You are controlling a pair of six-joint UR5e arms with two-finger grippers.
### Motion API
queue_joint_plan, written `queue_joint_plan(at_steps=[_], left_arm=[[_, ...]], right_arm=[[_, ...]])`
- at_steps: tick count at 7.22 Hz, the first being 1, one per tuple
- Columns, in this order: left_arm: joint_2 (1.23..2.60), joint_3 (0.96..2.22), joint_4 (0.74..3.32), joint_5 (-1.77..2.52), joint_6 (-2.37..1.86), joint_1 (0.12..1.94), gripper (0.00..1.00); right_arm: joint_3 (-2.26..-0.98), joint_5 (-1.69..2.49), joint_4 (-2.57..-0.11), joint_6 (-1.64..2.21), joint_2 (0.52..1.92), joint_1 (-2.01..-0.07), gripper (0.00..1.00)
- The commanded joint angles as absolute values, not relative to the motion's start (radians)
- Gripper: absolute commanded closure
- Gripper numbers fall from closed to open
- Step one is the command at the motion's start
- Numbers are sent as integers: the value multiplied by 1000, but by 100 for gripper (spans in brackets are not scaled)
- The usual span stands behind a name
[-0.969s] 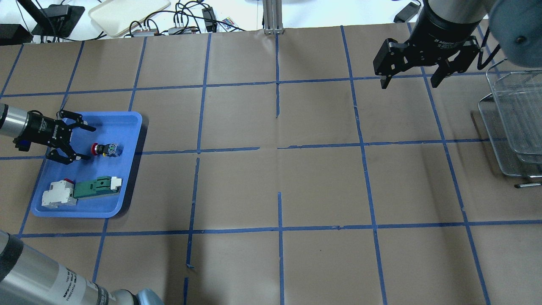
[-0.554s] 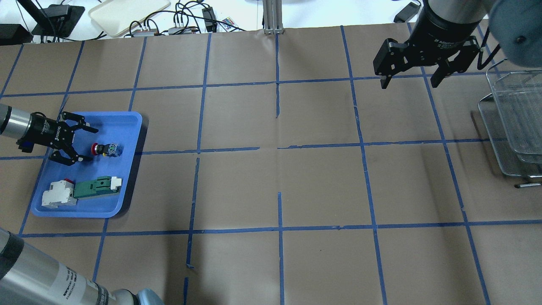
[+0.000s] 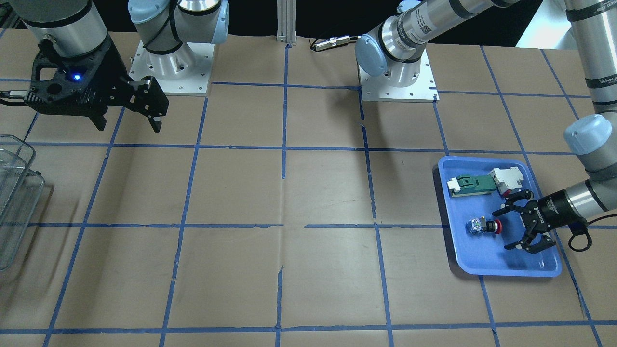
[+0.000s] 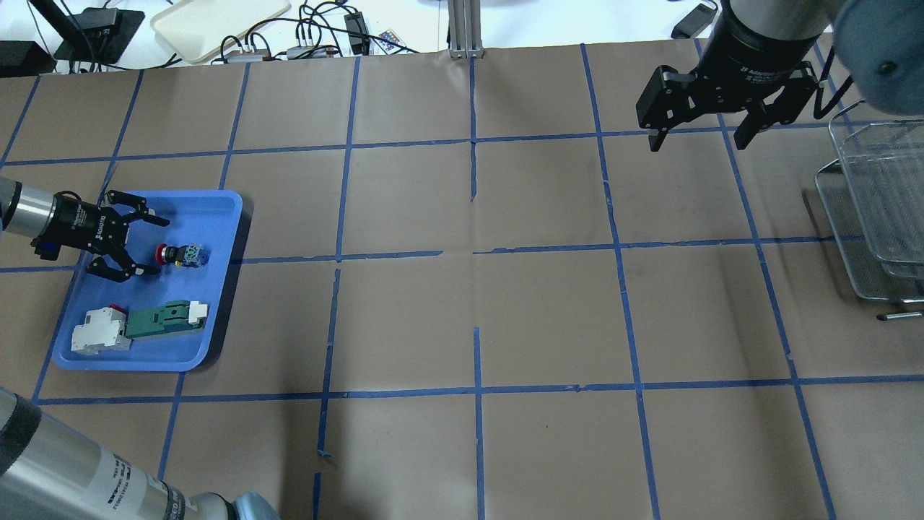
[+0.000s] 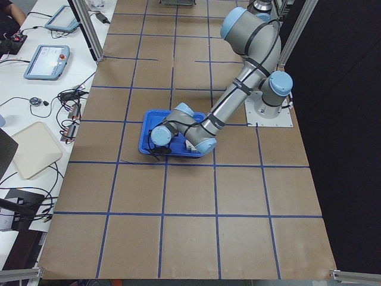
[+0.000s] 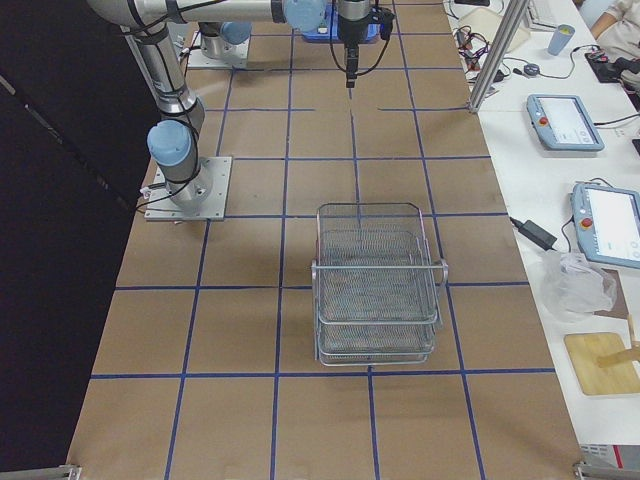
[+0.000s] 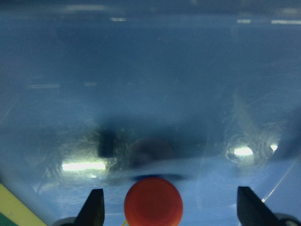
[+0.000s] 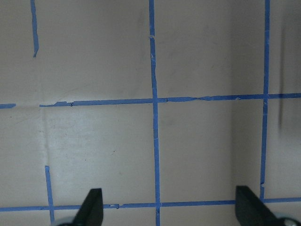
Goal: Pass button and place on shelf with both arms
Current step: 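Close the left gripper on the red-capped button's base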
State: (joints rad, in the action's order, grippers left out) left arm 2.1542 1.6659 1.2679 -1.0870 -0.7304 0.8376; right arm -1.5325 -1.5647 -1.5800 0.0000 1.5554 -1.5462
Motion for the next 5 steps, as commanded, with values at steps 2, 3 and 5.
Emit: queue_joint_plan(at_steps=[2, 3, 5], left_arm=[[2155, 1667, 1276, -1065, -729, 838, 20], [2155, 1670, 1276, -1065, -729, 838, 32], [2160, 1671, 1281, -1068, -729, 838, 85]], right_arm=[[-1532, -1565, -1580, 0, 1555, -1546, 0], [-1532, -1565, -1580, 2, 1555, -1546, 0], [-1532, -1565, -1580, 0, 1555, -1546, 0]])
